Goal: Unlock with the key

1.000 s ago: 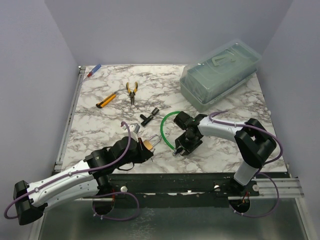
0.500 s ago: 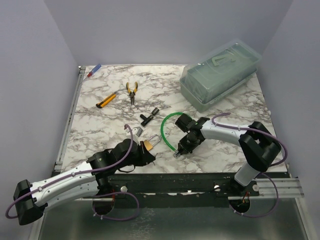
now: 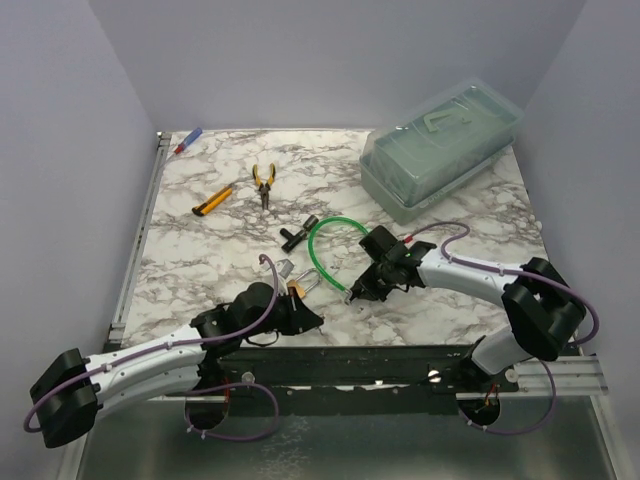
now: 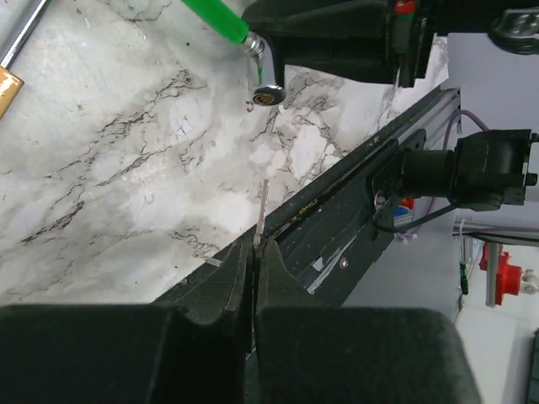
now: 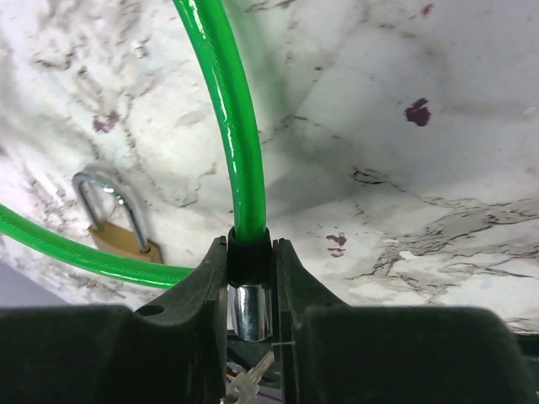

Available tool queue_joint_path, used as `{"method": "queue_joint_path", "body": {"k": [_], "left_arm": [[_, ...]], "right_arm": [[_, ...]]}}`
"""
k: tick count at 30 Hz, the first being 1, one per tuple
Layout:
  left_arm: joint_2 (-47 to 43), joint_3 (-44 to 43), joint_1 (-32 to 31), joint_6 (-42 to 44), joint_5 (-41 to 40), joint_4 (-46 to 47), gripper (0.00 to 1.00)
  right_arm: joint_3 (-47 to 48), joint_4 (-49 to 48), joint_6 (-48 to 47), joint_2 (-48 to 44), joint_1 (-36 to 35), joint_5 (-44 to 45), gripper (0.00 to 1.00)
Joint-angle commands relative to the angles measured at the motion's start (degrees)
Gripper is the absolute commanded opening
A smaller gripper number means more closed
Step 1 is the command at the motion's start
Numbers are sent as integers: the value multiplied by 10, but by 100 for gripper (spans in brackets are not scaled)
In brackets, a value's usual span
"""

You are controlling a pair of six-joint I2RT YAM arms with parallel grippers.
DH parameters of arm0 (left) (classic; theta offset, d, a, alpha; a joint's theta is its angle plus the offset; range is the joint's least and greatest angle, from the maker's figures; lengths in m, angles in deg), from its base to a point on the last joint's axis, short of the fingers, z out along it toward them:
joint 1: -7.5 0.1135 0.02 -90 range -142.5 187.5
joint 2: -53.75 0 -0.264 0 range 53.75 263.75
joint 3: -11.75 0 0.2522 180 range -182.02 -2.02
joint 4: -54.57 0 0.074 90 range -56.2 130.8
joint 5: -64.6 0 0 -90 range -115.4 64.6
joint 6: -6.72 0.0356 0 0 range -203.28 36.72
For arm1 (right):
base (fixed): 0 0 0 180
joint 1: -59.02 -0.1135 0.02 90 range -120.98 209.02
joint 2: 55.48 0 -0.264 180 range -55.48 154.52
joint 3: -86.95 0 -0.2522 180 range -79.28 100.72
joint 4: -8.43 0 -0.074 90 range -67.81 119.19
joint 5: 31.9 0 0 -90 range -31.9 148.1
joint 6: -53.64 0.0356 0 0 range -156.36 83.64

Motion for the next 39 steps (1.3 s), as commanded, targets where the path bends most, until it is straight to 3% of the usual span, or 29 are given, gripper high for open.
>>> {"method": "queue_joint_path", "body": {"k": [1,13,25,39], "left_arm": [[31,45,22,-12,74,175,0],[106,65,34,-22,92,287,0],[212,75,38,-32,98,377,0],[323,72,78,-42,147,476,0]], "right_arm": [[-21,-61,-35,-38,-2,3,0],[-60,-99,1,-61,-2,-4,0],[-33,-43,90,-19,-2,4,0],[-49,-86,75,-16,-2,-5,0]]}}
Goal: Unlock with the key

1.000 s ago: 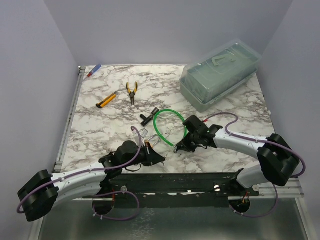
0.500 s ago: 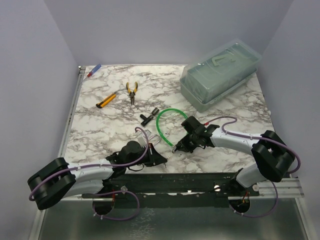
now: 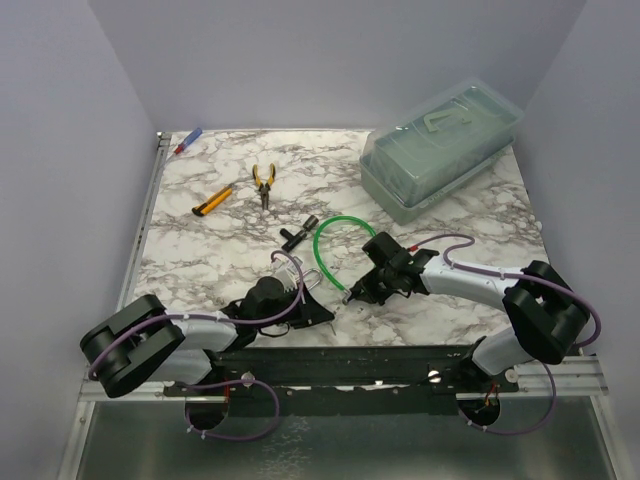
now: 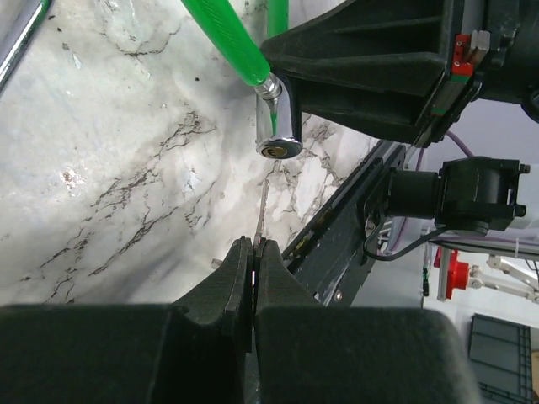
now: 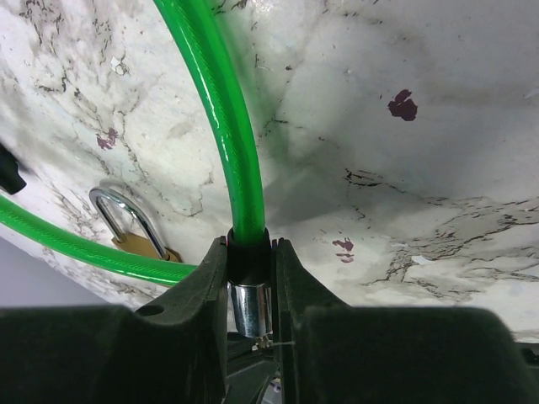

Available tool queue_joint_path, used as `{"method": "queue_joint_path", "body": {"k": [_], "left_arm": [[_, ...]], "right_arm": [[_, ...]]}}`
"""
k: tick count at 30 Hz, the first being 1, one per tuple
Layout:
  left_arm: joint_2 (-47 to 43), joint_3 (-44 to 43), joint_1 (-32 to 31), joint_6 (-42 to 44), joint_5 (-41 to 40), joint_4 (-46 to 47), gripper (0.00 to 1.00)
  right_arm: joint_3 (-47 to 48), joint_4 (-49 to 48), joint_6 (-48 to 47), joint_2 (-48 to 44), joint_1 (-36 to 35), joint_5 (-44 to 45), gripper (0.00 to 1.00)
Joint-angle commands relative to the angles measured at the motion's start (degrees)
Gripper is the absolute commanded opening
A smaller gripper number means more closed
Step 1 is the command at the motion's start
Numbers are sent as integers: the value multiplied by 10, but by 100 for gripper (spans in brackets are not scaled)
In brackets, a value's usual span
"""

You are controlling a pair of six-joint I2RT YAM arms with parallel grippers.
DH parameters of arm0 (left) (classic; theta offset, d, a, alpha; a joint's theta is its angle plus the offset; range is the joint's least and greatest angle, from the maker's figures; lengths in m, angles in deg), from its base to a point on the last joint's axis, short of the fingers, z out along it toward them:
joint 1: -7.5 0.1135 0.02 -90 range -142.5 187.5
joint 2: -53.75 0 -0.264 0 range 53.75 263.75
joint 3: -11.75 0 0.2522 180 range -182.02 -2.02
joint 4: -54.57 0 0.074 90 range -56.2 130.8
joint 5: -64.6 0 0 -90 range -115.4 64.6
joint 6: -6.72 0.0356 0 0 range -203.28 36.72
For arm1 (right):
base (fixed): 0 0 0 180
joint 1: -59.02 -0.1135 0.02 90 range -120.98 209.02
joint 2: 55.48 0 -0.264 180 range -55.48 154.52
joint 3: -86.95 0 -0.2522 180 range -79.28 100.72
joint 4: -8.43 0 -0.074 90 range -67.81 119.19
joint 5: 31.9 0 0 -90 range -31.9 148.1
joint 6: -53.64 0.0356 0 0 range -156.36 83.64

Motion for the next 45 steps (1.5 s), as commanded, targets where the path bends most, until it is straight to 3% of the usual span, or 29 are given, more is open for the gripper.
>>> {"method": "queue_joint_path", "body": {"k": [1,13,45], "left_arm": [[32,-3,12,-5,40,73,0],[102,-8,23,-14,70,150,0],[148,-34,45,-4,93,152,0]], "right_arm": [[0,-24,2,7,-2,0,0],[-14,-50,-11,5,-2,0,0],[-27,-64,-27,-13,-2,-4,0]]}}
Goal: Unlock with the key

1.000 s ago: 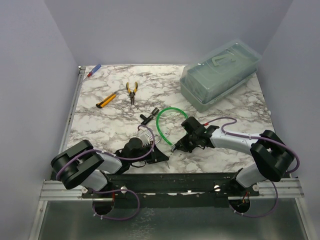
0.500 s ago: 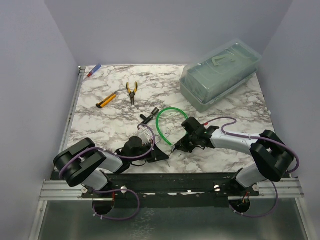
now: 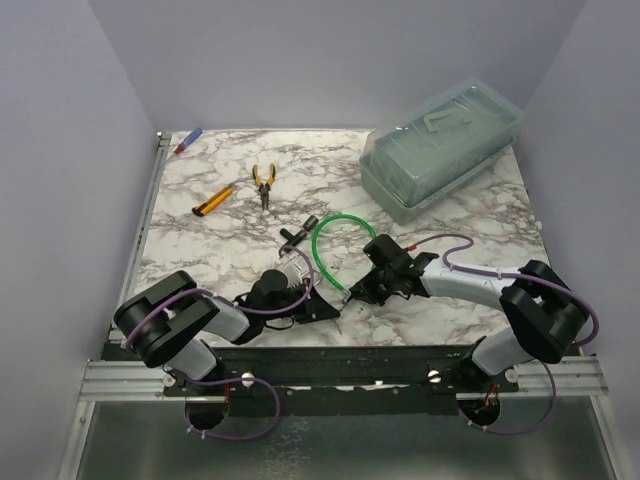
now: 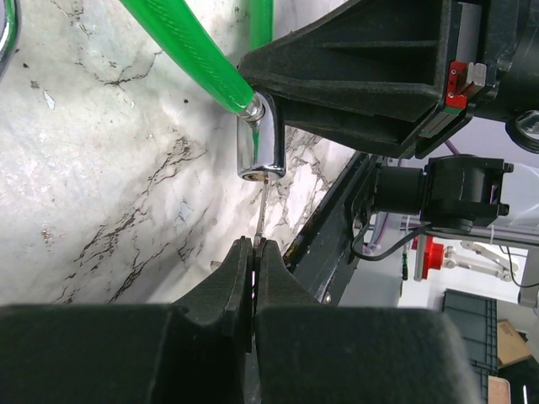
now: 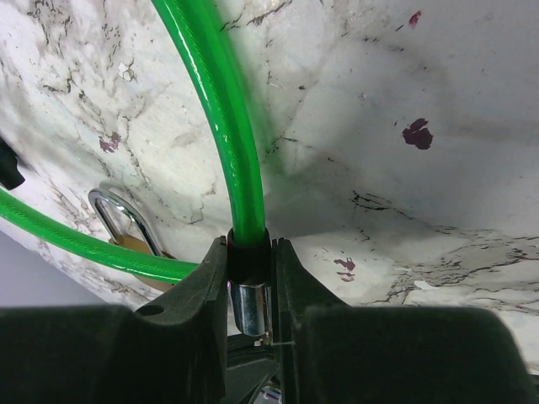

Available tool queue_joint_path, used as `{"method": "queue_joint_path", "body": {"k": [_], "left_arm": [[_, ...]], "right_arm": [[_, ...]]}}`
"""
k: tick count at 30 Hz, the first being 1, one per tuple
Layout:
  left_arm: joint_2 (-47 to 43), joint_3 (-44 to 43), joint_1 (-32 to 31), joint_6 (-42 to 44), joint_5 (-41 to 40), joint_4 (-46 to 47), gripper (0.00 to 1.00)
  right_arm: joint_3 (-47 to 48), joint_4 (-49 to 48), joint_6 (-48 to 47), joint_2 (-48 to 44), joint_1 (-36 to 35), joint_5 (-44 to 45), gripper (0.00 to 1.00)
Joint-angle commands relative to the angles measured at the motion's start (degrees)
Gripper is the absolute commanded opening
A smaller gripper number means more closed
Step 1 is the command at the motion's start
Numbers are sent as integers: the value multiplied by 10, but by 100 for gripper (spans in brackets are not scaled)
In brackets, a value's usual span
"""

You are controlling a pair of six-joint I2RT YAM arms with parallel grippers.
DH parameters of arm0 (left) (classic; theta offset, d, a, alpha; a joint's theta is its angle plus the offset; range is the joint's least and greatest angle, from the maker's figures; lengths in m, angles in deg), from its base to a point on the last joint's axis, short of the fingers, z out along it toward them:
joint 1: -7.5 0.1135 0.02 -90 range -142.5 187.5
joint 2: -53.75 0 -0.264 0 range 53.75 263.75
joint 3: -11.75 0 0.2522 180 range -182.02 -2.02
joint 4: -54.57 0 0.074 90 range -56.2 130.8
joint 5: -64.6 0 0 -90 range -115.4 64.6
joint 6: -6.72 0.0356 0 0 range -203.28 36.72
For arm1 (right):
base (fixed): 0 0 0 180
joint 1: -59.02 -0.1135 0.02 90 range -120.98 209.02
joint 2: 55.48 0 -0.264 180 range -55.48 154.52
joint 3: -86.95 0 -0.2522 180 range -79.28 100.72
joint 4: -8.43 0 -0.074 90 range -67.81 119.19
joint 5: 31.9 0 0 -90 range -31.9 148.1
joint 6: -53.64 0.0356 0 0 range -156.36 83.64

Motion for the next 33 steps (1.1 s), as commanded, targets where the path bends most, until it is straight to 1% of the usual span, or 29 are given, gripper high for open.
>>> {"method": "queue_joint_path", "body": {"k": [1,12,33], "left_arm": [[2,-8,5,9,10,22,0],[-16,5,20,1,13,21,0],[-2,5,21,1,10,25,0]], "right_arm": [[-5,-15,-2,-17,-2,-3,0],[-8,-18,-1,-22,-2,-3,0],[-10,-33,4,-27,-2,-4,0]]}}
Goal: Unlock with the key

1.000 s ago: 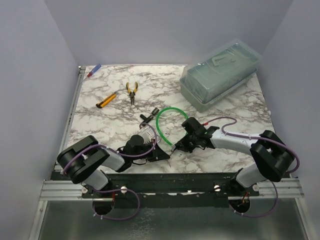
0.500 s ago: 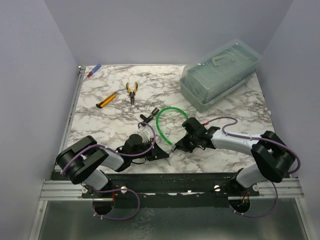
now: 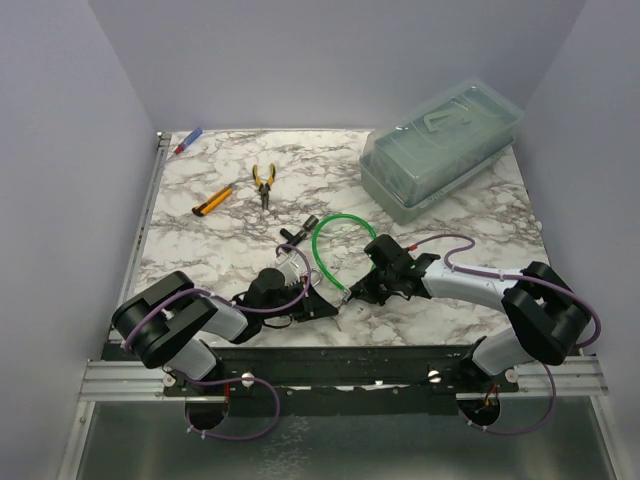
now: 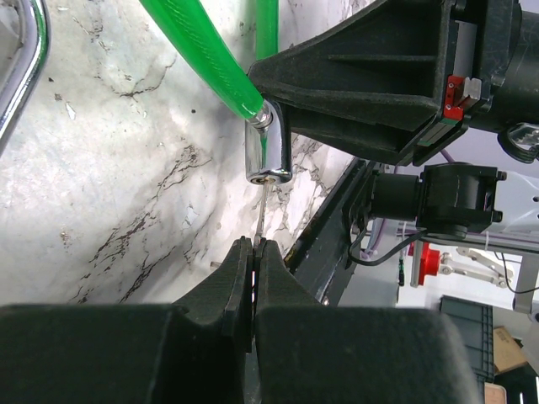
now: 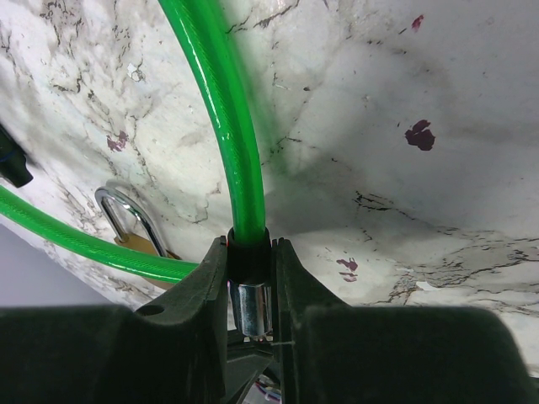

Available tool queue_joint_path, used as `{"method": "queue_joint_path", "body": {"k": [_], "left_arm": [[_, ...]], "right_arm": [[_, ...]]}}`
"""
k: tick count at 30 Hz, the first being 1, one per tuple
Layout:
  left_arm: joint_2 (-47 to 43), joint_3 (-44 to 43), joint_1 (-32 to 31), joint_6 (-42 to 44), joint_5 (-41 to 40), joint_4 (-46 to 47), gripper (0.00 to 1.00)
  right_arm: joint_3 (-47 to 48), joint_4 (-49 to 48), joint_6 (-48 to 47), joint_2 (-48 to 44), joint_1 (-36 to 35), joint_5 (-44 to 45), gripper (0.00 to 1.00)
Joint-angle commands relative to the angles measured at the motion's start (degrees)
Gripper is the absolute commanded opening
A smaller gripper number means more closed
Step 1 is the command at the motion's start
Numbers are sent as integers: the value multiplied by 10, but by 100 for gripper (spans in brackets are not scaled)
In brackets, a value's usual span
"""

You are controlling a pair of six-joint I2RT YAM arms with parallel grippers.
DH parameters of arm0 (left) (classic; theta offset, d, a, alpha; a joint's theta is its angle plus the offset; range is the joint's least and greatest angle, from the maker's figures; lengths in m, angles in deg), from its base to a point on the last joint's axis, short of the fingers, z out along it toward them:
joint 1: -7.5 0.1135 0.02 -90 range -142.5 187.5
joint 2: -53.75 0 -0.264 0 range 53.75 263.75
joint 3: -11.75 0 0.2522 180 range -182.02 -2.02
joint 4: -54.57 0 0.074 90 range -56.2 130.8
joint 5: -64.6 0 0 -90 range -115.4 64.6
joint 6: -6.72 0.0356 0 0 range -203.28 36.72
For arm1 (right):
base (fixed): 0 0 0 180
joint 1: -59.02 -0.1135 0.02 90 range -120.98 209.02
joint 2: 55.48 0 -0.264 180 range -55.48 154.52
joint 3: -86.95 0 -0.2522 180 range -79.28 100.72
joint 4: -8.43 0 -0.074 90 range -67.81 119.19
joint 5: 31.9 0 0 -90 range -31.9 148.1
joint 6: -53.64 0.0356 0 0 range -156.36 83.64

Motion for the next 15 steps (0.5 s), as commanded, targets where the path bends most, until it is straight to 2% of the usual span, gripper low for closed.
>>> {"method": "queue_joint_path", "body": {"k": [1,15], "left_arm": [[1,5,3,2,3,26,0],[-12,22,3,1,-12,31,0]], "right_arm": [[-3,-24,4,-19,-2,-4,0],[1,-22,6,-21,-2,-4,0]]}}
